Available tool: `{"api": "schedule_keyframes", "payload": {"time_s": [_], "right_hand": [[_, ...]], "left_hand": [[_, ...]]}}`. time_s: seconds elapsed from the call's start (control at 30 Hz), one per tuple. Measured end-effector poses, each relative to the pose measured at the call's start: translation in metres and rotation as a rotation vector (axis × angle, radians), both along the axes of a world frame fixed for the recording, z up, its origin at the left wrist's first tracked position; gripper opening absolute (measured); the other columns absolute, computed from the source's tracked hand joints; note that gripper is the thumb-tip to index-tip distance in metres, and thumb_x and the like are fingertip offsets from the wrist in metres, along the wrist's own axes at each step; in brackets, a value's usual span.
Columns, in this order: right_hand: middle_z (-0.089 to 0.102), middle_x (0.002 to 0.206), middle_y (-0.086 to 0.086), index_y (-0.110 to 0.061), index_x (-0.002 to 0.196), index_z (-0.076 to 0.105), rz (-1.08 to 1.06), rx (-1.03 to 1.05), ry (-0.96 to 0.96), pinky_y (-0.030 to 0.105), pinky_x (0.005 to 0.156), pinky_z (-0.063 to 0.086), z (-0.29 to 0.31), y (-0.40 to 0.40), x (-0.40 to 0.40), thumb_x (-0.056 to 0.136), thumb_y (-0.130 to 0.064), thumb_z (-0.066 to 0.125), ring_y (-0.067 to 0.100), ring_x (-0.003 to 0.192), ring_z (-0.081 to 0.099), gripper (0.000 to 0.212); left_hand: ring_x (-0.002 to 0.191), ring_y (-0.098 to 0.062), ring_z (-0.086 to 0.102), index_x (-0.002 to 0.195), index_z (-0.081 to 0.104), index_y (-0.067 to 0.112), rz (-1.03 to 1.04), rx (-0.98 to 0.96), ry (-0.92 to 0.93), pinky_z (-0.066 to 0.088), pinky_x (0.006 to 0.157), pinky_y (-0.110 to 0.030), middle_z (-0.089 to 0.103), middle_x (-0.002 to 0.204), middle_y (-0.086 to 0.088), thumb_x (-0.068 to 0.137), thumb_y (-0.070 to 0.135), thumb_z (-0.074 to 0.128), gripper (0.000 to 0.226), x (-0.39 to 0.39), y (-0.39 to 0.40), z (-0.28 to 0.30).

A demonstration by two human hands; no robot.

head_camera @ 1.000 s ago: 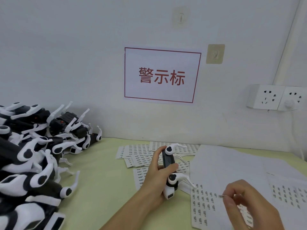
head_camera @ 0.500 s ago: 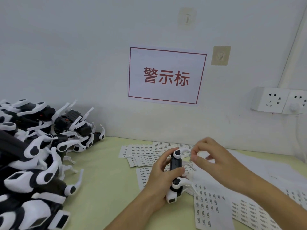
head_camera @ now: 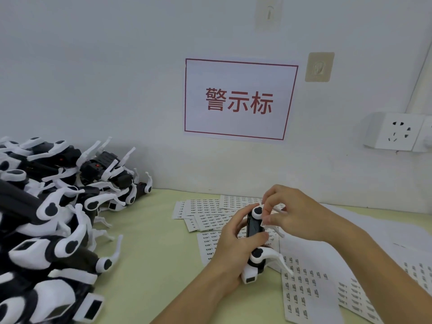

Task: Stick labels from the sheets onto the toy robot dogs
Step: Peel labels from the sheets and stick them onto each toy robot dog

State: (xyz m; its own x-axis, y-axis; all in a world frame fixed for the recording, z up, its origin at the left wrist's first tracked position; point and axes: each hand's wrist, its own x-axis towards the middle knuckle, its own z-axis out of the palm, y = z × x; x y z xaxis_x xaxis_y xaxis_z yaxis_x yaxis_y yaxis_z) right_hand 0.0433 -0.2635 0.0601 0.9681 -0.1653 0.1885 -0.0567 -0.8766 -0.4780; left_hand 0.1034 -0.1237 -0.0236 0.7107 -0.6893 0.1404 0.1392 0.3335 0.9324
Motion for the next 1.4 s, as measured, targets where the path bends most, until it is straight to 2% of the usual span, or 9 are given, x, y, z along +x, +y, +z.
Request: {"api": "schedule_keyframes", "payload": {"time_s": [0.23,0.37,0.47,0.57,0.8,0.97,1.23,1.4], "right_hand": [[0.053,0.104,-0.02,-0.035,0.063,0.067,0.004,-0.044,-0.051,0.014,0.08,0.035,-0.002,0.001,0.002,0.085,-0.022,0.075,-0.004,0.1,0.051,0.026],[0.05,0.104,-0.023,-0.036,0.062,0.065,0.008,-0.069,-0.066,0.011,0.081,0.034,-0.002,0.002,0.002,0.084,-0.02,0.075,-0.007,0.101,0.049,0.029],[0.049,0.105,-0.023,-0.035,0.064,0.065,0.008,-0.092,-0.062,0.016,0.084,0.036,-0.002,0.004,0.002,0.084,-0.02,0.074,-0.005,0.103,0.049,0.027],[0.049,0.106,-0.022,-0.032,0.067,0.066,0.001,-0.089,-0.062,0.022,0.088,0.039,-0.001,0.006,0.001,0.085,-0.02,0.075,-0.002,0.104,0.05,0.023],[0.048,0.104,-0.02,-0.032,0.066,0.065,-0.003,-0.091,-0.068,0.026,0.092,0.043,-0.002,0.009,0.0,0.085,-0.02,0.075,-0.001,0.102,0.05,0.024],[0.048,0.103,-0.02,-0.033,0.066,0.064,-0.011,-0.091,-0.071,0.03,0.092,0.045,-0.002,0.01,0.001,0.085,-0.021,0.074,0.0,0.1,0.05,0.025],[0.048,0.102,-0.02,-0.034,0.066,0.063,-0.017,-0.109,-0.073,0.031,0.09,0.047,-0.003,0.01,0.001,0.085,-0.023,0.075,0.001,0.099,0.051,0.024],[0.048,0.102,-0.019,-0.033,0.066,0.062,-0.021,-0.109,-0.078,0.032,0.09,0.047,-0.002,0.01,0.002,0.084,-0.022,0.076,0.002,0.097,0.052,0.025]], "left_hand": [[0.094,-0.022,0.072,0.114,0.071,0.04,0.008,-0.019,-0.033,0.058,0.077,-0.034,0.068,0.118,-0.003,0.07,0.003,0.073,0.058,-0.001,0.0,0.001],[0.101,-0.021,0.07,0.114,0.071,0.042,0.025,-0.004,-0.047,0.058,0.08,-0.033,0.068,0.118,-0.002,0.067,0.007,0.074,0.058,-0.001,0.0,0.001],[0.105,-0.025,0.069,0.114,0.071,0.044,0.035,0.004,-0.042,0.058,0.086,-0.038,0.068,0.119,-0.002,0.065,0.01,0.074,0.059,-0.001,-0.001,0.002],[0.1,-0.021,0.071,0.115,0.071,0.043,0.038,0.0,-0.046,0.058,0.085,-0.037,0.068,0.12,-0.003,0.066,0.01,0.074,0.059,-0.001,-0.001,0.002],[0.093,-0.022,0.073,0.114,0.072,0.04,0.046,-0.005,-0.043,0.058,0.082,-0.035,0.069,0.117,-0.002,0.079,-0.006,0.07,0.058,0.0,-0.001,-0.001],[0.101,-0.022,0.071,0.113,0.072,0.04,0.068,0.008,-0.044,0.058,0.084,-0.035,0.07,0.117,-0.002,0.081,-0.008,0.069,0.059,-0.001,0.0,0.001],[0.101,-0.024,0.071,0.115,0.072,0.039,0.068,0.001,-0.038,0.058,0.084,-0.036,0.069,0.118,-0.003,0.082,-0.008,0.069,0.058,-0.003,0.001,0.002],[0.084,-0.029,0.068,0.109,0.074,0.039,0.019,-0.034,-0.004,0.056,0.075,-0.037,0.072,0.114,-0.002,0.081,-0.003,0.062,0.052,-0.002,0.002,0.005]]}}
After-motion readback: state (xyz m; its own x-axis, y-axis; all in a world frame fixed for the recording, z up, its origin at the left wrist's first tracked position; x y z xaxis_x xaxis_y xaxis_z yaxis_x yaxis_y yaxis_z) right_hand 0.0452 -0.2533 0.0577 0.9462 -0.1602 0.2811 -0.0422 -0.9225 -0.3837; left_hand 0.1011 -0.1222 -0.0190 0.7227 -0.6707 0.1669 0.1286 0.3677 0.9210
